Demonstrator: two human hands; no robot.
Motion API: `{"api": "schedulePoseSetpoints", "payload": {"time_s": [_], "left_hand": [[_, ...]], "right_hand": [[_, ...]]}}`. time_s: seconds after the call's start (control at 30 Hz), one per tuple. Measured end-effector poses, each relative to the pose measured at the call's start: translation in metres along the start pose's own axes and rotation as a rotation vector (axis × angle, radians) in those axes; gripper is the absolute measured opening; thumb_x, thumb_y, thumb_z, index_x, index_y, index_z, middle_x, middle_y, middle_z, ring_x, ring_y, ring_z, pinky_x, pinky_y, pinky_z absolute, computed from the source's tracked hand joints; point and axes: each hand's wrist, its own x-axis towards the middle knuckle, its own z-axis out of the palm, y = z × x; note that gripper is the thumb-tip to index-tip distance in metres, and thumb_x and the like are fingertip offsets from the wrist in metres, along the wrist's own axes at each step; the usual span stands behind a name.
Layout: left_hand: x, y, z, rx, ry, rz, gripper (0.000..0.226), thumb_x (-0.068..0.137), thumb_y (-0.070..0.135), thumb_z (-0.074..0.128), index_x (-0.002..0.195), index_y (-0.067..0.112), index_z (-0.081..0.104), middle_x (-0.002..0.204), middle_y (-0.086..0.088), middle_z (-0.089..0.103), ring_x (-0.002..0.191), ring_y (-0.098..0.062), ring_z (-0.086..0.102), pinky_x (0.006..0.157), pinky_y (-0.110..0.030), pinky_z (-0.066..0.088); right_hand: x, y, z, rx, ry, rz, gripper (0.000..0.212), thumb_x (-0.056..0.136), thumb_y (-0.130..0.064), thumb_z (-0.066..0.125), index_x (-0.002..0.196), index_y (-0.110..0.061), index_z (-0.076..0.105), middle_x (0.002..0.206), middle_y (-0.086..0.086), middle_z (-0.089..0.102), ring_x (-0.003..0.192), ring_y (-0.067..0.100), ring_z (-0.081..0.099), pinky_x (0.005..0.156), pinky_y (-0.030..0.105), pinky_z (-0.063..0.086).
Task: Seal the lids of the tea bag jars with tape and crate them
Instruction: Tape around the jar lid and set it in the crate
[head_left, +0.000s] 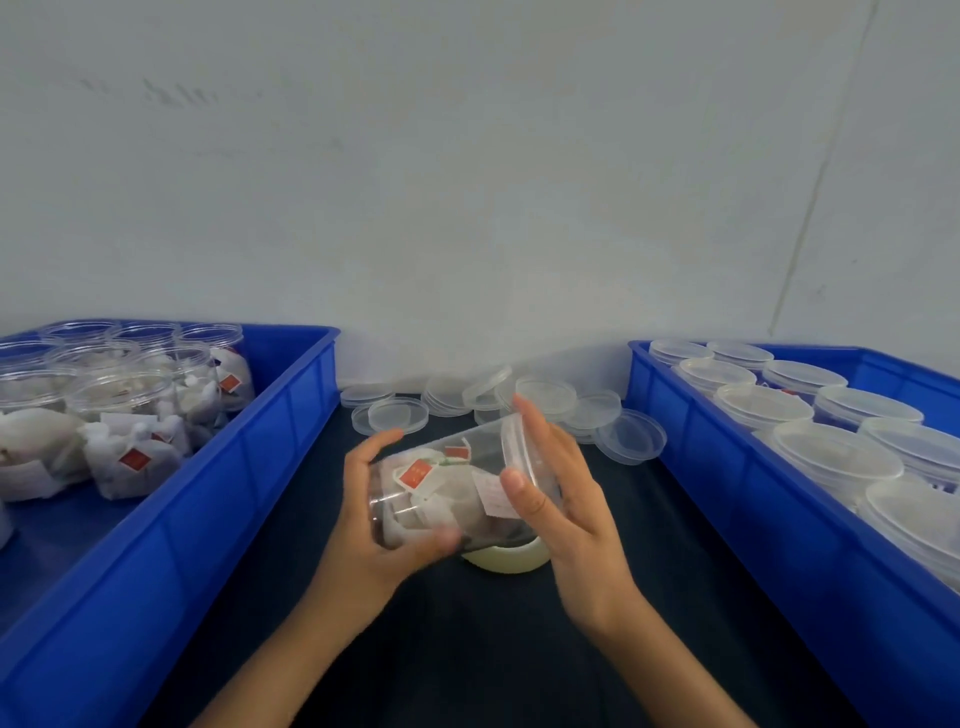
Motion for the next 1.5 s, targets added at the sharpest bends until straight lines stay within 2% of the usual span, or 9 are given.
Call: {"api": "schedulePoseSetpoints", "payload": {"time_s": [0.2, 0.33, 0.43, 0.87, 1.03, 1.1, 1.2, 1.27, 1.5], "left_hand": [[0.002, -0.007, -0.006, 0.805, 0.153, 0.222, 0.096, 0.051, 0.063, 0.079, 0.134, 0.047, 0.033, 0.125, 0.032, 0.043, 0.123, -0.004, 0.045, 0.105, -0.036, 0.040], [0.000, -0.019, 0.002, 0.536, 0.266, -0.093, 0.077, 0.042, 0.054, 0.086, 0.100, 0.045, 0.036, 0.105, 0.023, 0.059, 0.098, -0.007, 0.061, 0.076, -0.030, 0.053], [-0.001, -0.029, -0.004, 0.512, 0.311, -0.217, 0.080, 0.045, 0.049, 0.091, 0.107, 0.034, 0.042, 0.104, 0.017, 0.059, 0.100, -0.017, 0.060, 0.087, -0.043, 0.051], [-0.002, -0.030, -0.002, 0.596, 0.236, -0.358, 0.081, 0.057, 0.055, 0.085, 0.118, 0.029, 0.038, 0.116, 0.011, 0.051, 0.105, -0.012, 0.043, 0.110, -0.047, 0.032], [-0.002, -0.027, -0.004, 0.667, 0.065, -0.387, 0.089, 0.070, 0.064, 0.069, 0.140, 0.022, 0.034, 0.139, 0.005, 0.046, 0.128, -0.016, 0.040, 0.114, -0.043, 0.027], [-0.003, -0.020, -0.002, 0.555, 0.245, -0.288, 0.099, 0.066, 0.064, 0.068, 0.145, 0.016, 0.032, 0.144, -0.001, 0.041, 0.132, -0.019, 0.040, 0.112, -0.044, 0.033], [-0.004, -0.005, 0.001, 0.733, 0.481, 0.236, 0.054, 0.084, 0.053, 0.066, 0.117, 0.014, 0.051, 0.107, 0.000, 0.054, 0.097, -0.009, 0.052, 0.085, -0.021, 0.043], [-0.006, 0.002, 0.007, 0.788, 0.345, 0.396, 0.028, 0.088, 0.044, 0.059, 0.101, 0.019, 0.055, 0.086, 0.012, 0.051, 0.073, 0.001, 0.051, 0.066, -0.012, 0.044], [-0.013, 0.007, 0.014, 0.562, 0.014, 0.168, 0.027, 0.079, 0.043, 0.058, 0.099, 0.027, 0.065, 0.084, 0.022, 0.068, 0.061, 0.007, 0.063, 0.058, -0.005, 0.047]], "right_hand": [[0.010, -0.007, 0.003, -0.177, -0.074, -0.132, 0.063, 0.083, -0.055, 0.062, 0.141, -0.055, 0.036, 0.144, -0.017, 0.037, 0.138, 0.010, 0.034, 0.110, 0.039, 0.038], [0.009, 0.007, 0.007, -0.079, -0.031, -0.143, 0.051, 0.095, -0.036, 0.054, 0.143, -0.040, 0.041, 0.147, -0.016, 0.039, 0.140, 0.008, 0.034, 0.110, 0.022, 0.032], [0.003, 0.032, 0.003, -0.545, -0.067, -0.040, 0.044, 0.095, -0.018, 0.057, 0.136, -0.033, 0.046, 0.140, -0.016, 0.043, 0.133, -0.005, 0.031, 0.101, 0.004, 0.027], [-0.003, 0.052, 0.009, -1.125, -0.236, 0.057, 0.020, 0.099, -0.039, 0.046, 0.100, -0.020, 0.050, 0.103, -0.006, 0.055, 0.094, 0.013, 0.048, 0.080, 0.023, 0.035], [-0.005, 0.036, 0.000, -0.877, -0.145, 0.280, 0.011, 0.095, -0.033, 0.047, 0.093, -0.025, 0.041, 0.071, -0.006, 0.055, 0.056, 0.007, 0.046, 0.047, 0.020, 0.034], [-0.011, 0.031, -0.006, -0.703, -0.126, 0.362, 0.013, 0.089, -0.029, 0.052, 0.087, -0.031, 0.039, 0.070, -0.005, 0.054, 0.054, 0.006, 0.044, 0.046, 0.018, 0.036], [-0.019, 0.029, -0.006, -0.613, -0.152, 0.354, 0.016, 0.089, -0.029, 0.053, 0.093, -0.038, 0.041, 0.079, -0.004, 0.060, 0.059, 0.005, 0.049, 0.054, 0.019, 0.043], [-0.020, 0.028, -0.002, -0.568, -0.132, 0.306, 0.016, 0.092, -0.029, 0.053, 0.099, -0.039, 0.043, 0.082, -0.007, 0.059, 0.062, 0.002, 0.050, 0.055, 0.016, 0.042], [-0.032, 0.018, 0.016, -0.512, -0.111, 0.064, 0.025, 0.098, -0.028, 0.050, 0.119, -0.041, 0.043, 0.064, -0.011, 0.051, 0.060, 0.002, 0.051, 0.057, 0.014, 0.036]]}}
